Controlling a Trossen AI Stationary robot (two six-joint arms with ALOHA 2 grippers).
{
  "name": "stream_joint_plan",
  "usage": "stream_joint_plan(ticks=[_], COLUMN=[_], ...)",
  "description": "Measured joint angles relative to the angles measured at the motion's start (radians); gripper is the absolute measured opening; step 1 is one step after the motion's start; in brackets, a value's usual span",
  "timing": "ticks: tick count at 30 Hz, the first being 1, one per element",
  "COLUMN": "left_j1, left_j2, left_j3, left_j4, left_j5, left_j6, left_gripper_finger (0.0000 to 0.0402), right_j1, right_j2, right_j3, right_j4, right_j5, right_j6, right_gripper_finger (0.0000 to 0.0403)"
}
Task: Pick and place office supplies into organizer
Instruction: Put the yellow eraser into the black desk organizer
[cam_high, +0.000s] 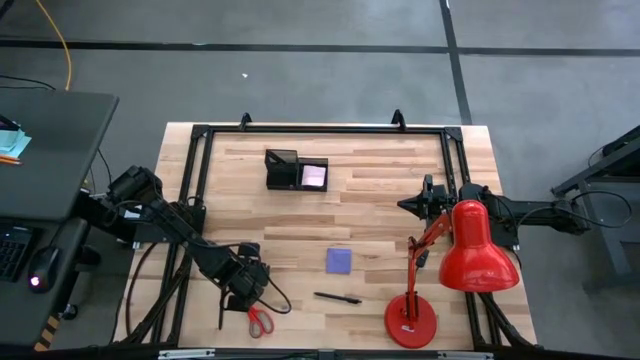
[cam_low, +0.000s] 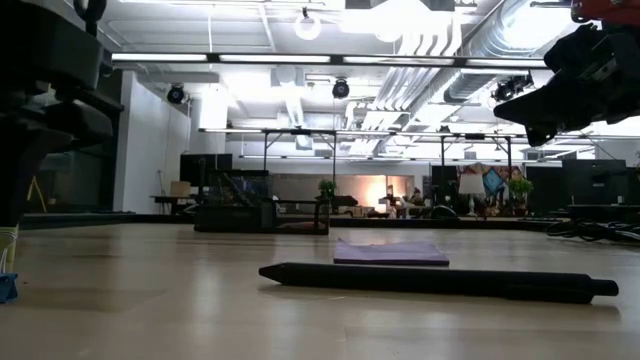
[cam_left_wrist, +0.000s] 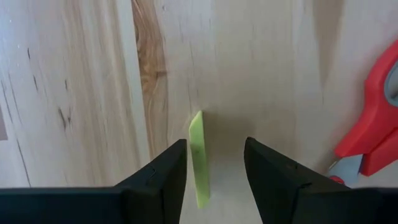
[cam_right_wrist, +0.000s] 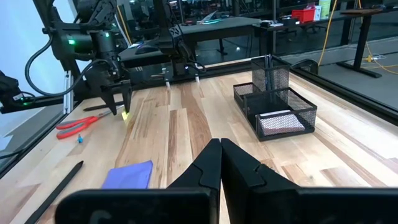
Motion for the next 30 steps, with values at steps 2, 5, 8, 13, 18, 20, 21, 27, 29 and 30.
stream_joint_plan(ticks=[2,5,8,13,18,20,21,27,29,30], left_j1=[0.0,0.0,0.0,0.0,0.0,0.0,0.0,0.0,0.0,0.0], left_j2=[0.0,0.0,0.0,0.0,0.0,0.0,0.0,0.0,0.0,0.0], left_j3=[0.0,0.0,0.0,0.0,0.0,0.0,0.0,0.0,0.0,0.0], left_j4=[0.002,0.003,0.003,0.003,0.009,0.015,0.018,0.019,0.019,0.019], left_j5=[-0.001,-0.002,-0.002,-0.002,-0.002,-0.003,-0.008,-0.023,-0.027,-0.029], left_j6=[0.004,0.005,0.004,0.0,0.0,-0.004,-0.007,-0.011,-0.012,-0.015], left_gripper_finger=[0.0138,0.0129,0.0118,0.0097,0.0074,0.0064,0.0058,0.0013,0.0005,0.0005], right_j1=[0.0,0.0,0.0,0.0,0.0,0.0,0.0,0.0,0.0,0.0], right_j2=[0.0,0.0,0.0,0.0,0.0,0.0,0.0,0.0,0.0,0.0], right_j3=[0.0,0.0,0.0,0.0,0.0,0.0,0.0,0.0,0.0,0.0], right_j4=[0.0,0.0,0.0,0.0,0.0,0.0,0.0,0.0,0.0,0.0], right_j5=[0.0,0.0,0.0,0.0,0.0,0.0,0.0,0.0,0.0,0.0], right_j6=[0.0,0.0,0.0,0.0,0.0,0.0,0.0,0.0,0.0,0.0], right_gripper_finger=[0.0003,0.0002,0.0002,0.0002,0.0002,0.0002,0.0003,0.0003,0.0002,0.0002])
